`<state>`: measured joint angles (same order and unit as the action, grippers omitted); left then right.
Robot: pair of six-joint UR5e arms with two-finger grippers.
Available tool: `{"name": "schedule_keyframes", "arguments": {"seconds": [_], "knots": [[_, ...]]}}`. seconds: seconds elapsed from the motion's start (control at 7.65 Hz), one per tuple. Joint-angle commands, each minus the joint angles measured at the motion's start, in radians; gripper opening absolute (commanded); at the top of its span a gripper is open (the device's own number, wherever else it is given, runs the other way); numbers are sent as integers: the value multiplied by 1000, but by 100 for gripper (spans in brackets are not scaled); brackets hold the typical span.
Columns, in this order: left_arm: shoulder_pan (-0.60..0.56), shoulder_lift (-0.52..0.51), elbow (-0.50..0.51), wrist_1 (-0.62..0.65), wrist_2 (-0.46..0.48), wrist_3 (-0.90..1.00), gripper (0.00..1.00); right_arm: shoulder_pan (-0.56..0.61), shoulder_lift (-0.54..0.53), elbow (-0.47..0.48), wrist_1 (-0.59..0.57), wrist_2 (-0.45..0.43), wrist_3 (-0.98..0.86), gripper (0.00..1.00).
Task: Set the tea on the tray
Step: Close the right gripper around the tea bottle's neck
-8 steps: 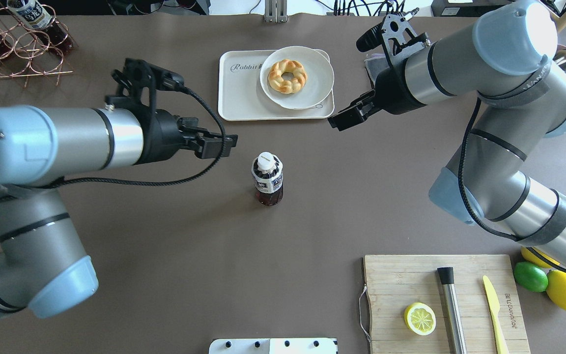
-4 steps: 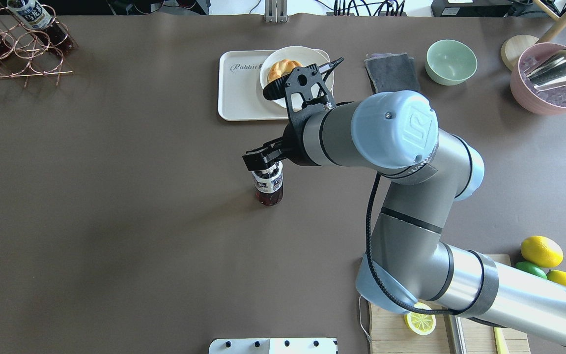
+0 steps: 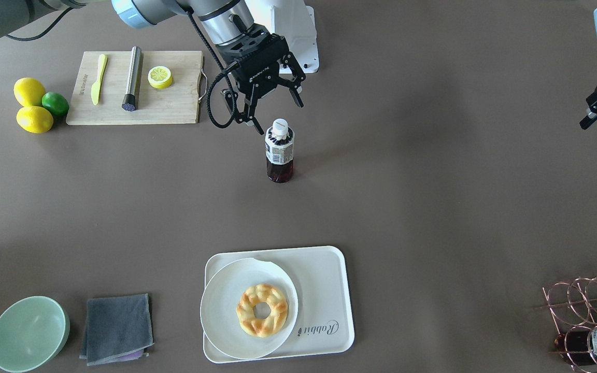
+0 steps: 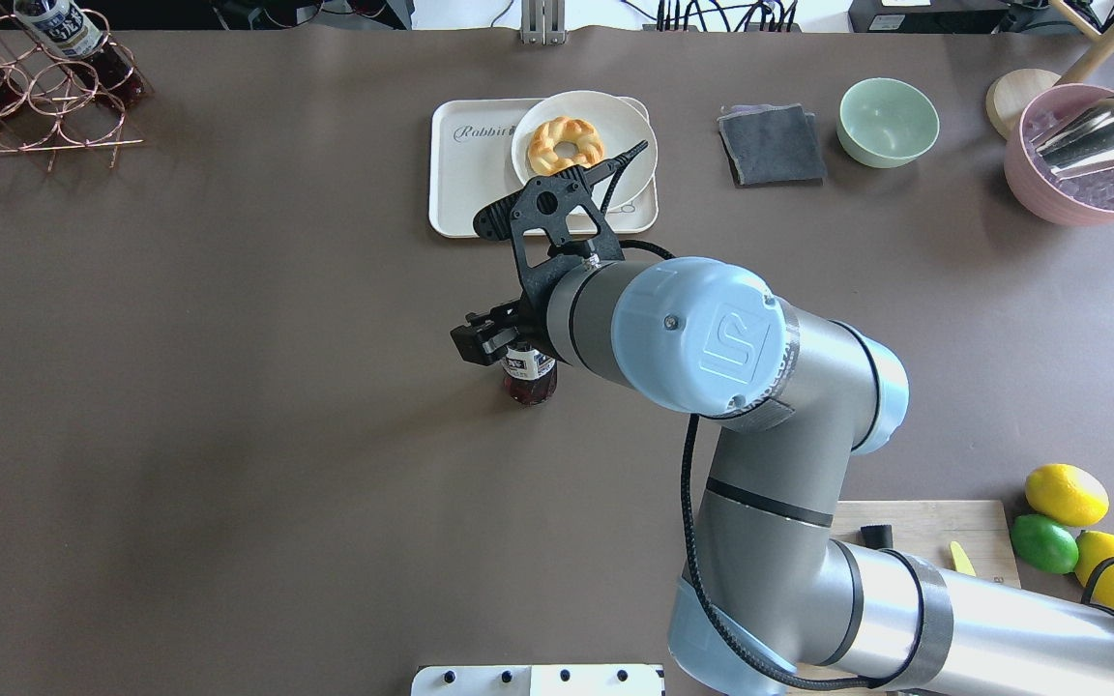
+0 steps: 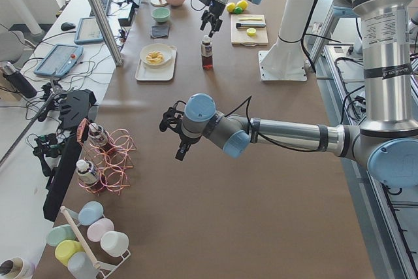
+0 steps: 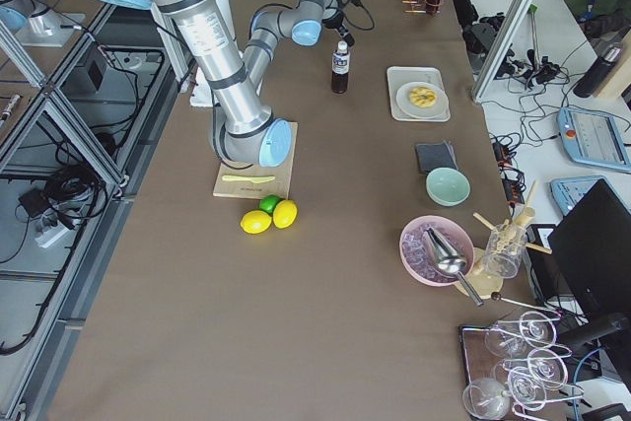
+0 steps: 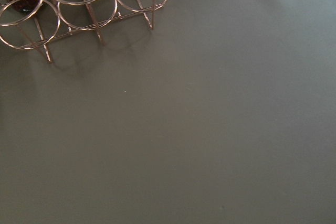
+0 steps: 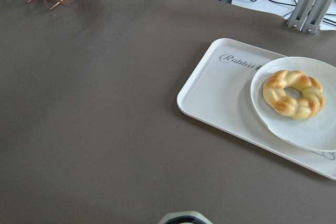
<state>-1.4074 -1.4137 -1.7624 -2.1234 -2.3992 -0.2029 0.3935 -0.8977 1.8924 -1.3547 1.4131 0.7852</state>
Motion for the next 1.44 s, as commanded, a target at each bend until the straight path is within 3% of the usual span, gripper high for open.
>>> {"name": "schedule_keyframes", "arguments": {"seconds": [0.0, 0.39, 1.31], "knots": [[-4, 1, 3, -3, -1, 7, 98, -74, -21, -2, 3, -141, 2, 94], [-2, -2, 3, -1, -2, 7, 98, -84, -17, -1, 6, -140, 11, 76], [-2, -4, 1, -4, -2, 7, 98, -44, -17, -12, 6, -138, 11, 72]]}}
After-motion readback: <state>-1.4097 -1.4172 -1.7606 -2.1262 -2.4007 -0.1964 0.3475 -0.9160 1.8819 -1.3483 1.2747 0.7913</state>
